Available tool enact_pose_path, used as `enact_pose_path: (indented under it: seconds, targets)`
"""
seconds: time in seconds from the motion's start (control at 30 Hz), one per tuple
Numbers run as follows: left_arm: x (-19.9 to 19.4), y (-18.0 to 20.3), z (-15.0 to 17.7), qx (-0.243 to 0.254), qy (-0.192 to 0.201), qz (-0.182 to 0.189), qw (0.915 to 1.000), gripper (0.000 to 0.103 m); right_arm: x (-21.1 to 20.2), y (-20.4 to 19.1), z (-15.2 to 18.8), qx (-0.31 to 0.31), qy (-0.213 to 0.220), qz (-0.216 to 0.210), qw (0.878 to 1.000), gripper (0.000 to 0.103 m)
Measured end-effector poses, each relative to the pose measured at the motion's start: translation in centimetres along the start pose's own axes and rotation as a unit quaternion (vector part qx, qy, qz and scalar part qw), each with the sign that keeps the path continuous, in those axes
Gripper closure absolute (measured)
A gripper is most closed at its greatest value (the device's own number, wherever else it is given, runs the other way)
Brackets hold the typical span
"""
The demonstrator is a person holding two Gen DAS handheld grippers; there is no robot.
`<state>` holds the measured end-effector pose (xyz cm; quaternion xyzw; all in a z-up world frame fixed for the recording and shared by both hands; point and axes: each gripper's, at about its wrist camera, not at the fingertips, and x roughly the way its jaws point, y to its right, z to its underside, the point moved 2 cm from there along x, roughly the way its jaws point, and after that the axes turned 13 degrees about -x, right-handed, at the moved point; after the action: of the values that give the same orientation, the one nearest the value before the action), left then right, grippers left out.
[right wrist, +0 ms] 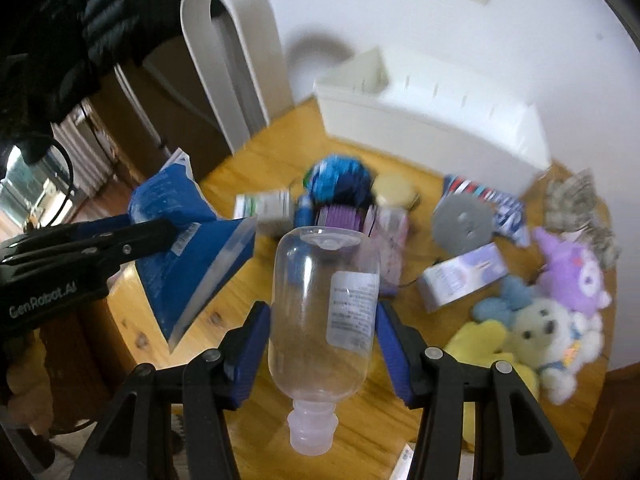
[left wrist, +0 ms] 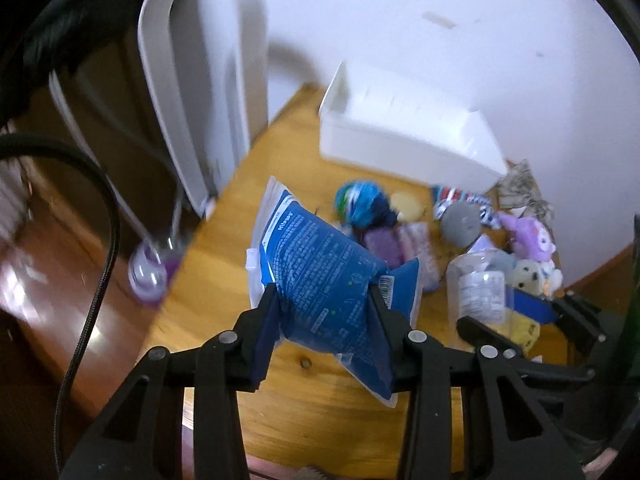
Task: Organize objects
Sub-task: 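Lift the bottle with the right gripper while the left gripper carries the ice pack toward the white tray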
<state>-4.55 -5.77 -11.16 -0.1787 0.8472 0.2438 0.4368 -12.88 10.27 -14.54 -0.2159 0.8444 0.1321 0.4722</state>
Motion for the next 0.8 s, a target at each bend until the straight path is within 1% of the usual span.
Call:
enact_pose_path:
  seconds: [0.13, 0.2, 0.3, 0.37, 0.53, 0.67, 0.8]
  targets:
    - [-2.7, 1.3, -2.2, 0.033, 0.039, 0.006, 0.9987, 0.058, -4.7, 0.6, -1.4, 0.016, 0.043, 0.027, 0.999, 0.048]
    - [-4.1, 2.1, -3.3, 0.051, 0.063, 0.006, 0.9967, 0.058, -7.4, 1.0, -2.3, 0.026, 0.068, 0.042, 0.996, 0.048]
    - [-5.6, 2.9, -4.7, 0.07, 0.088, 0.013, 0.9936, 0.057, -10.7, 1.5, -3.6, 0.038, 0.099, 0.065, 0.992, 0.048]
    - [-6.1, 3.4, -5.7, 0.079, 0.098, 0.019, 0.9919, 0.057, -12.4, 2.1, -4.6, 0.046, 0.114, 0.083, 0.989, 0.048]
    - [-5.7, 4.6, -8.5, 0.094, 0.113, 0.032, 0.9886, 0.057, -13.8, 3.7, -7.3, 0.065, 0.128, 0.114, 0.983, 0.048]
    - [-4.1, 5.6, -10.6, 0.107, 0.123, 0.031, 0.9861, 0.057, -13.0, 5.6, -9.0, 0.081, 0.122, 0.139, 0.979, 0.048]
    - [-1.6, 6.8, -13.7, 0.108, 0.126, 0.035, 0.9855, 0.057, -10.8, 8.7, -11.3, 0.107, 0.104, 0.159, 0.976, 0.048]
